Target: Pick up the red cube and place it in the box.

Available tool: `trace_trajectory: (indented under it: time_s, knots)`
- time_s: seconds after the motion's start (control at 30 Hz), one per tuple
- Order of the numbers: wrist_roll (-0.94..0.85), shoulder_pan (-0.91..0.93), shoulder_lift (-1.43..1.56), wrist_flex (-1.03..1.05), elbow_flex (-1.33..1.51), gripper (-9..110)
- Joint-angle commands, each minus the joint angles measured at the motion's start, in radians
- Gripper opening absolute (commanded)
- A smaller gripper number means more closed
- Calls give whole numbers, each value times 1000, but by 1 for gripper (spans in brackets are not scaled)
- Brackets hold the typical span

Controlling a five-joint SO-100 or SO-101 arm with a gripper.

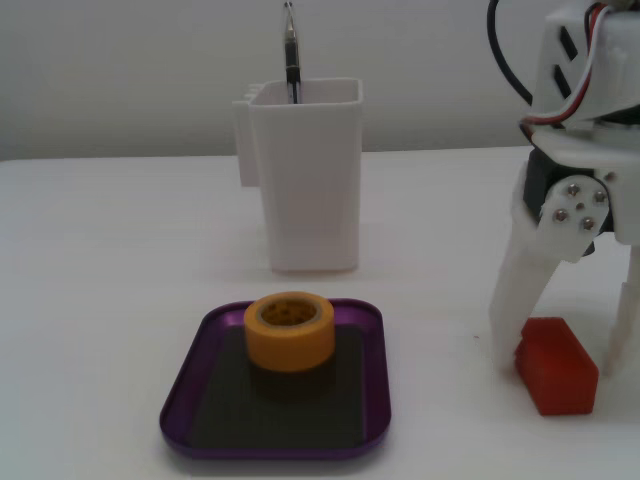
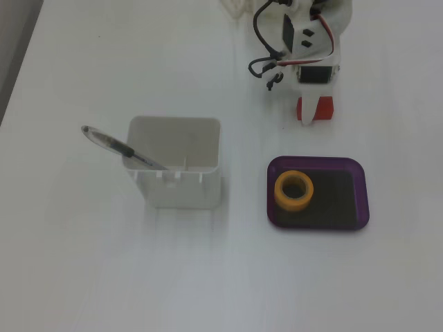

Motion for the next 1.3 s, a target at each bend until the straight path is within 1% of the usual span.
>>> trace_trajectory:
  time_s: [0.0,0.07,0.2,0.27,0.4,0.57,0.73,0.8,0.9,1.1,1.27]
  knots:
    - [-5,-5,0,-26,8,19]
    - [-5,-5,2,-26,8,17]
    - [-5,-6,3,-12,-6,4]
    - [-5,-6,9,-11,-8,0]
    - [-8,-12,23,-9,-28,0]
    - [-28,-14,72,91,-202,0]
    - [-110,-110,143,173,-388,-1]
    - [-132,-160,147,183,-462,-1]
    - [-141,-181,137,175,-574,-1]
    - [-133,-167,-86,170,-755,-1]
    - [-121,-103,-299,183,-971,-1]
